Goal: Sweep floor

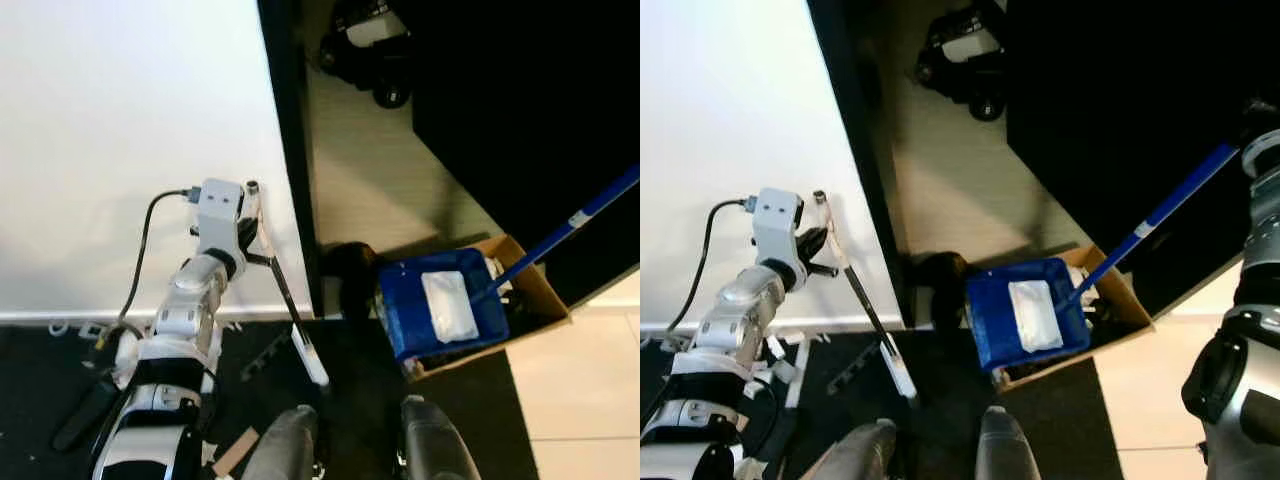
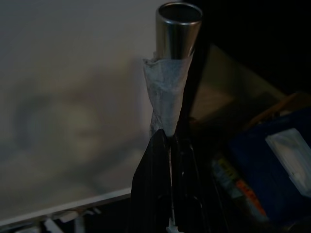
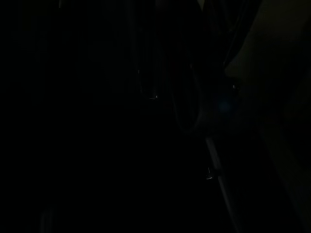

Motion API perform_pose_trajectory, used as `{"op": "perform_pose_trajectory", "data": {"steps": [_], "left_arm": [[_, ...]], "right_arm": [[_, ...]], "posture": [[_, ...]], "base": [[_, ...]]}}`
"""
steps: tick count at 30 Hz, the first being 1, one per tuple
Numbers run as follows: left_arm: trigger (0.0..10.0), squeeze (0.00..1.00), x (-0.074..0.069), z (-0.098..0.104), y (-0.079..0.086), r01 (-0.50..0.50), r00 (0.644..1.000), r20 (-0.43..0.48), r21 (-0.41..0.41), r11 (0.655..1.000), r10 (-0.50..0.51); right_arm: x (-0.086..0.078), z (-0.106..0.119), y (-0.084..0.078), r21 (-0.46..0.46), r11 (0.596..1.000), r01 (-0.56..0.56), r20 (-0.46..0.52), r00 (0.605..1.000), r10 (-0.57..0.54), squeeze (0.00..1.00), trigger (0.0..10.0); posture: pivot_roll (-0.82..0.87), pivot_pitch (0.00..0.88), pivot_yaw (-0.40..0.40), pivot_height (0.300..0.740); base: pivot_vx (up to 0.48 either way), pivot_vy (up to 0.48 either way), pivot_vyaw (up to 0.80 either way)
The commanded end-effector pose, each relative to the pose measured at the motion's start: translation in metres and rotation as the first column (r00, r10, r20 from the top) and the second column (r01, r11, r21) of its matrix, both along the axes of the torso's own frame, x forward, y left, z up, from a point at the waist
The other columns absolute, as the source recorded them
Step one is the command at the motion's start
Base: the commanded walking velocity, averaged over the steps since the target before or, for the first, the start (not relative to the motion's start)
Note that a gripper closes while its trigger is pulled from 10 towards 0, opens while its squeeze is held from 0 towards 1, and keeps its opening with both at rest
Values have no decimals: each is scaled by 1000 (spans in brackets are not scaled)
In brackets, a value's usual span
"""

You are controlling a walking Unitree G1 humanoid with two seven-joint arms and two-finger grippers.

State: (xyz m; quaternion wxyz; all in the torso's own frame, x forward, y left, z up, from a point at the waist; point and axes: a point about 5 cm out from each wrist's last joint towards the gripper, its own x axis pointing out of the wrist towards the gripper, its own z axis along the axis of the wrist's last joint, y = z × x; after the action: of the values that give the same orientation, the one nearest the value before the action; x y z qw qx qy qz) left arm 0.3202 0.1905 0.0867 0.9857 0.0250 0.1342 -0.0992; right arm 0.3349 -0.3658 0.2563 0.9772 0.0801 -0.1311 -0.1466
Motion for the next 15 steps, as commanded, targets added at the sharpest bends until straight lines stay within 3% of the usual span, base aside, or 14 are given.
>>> {"op": "perform_pose_trajectory", "data": {"steps": [1,11,15], "left_arm": [[10000,0,0,0,2,-19,1000,2,-15,1000,19],[10000,0,0,0,3,-32,999,9,-16,999,33],[10000,0,1,1,2,-29,999,15,-17,999,29]], "right_arm": [[-6,23,-10,-29,997,68,92,994,-65,0,10000],[-7,40,-14,-59,987,150,155,978,-139,0,10000],[0,44,-8,-81,983,163,156,976,-149,0,10000]], "posture": [[-19,41,48,740],[-17,51,47,740],[-15,53,45,740]], "base": [[0,0,0],[0,0,0],[0,0,0]]}}
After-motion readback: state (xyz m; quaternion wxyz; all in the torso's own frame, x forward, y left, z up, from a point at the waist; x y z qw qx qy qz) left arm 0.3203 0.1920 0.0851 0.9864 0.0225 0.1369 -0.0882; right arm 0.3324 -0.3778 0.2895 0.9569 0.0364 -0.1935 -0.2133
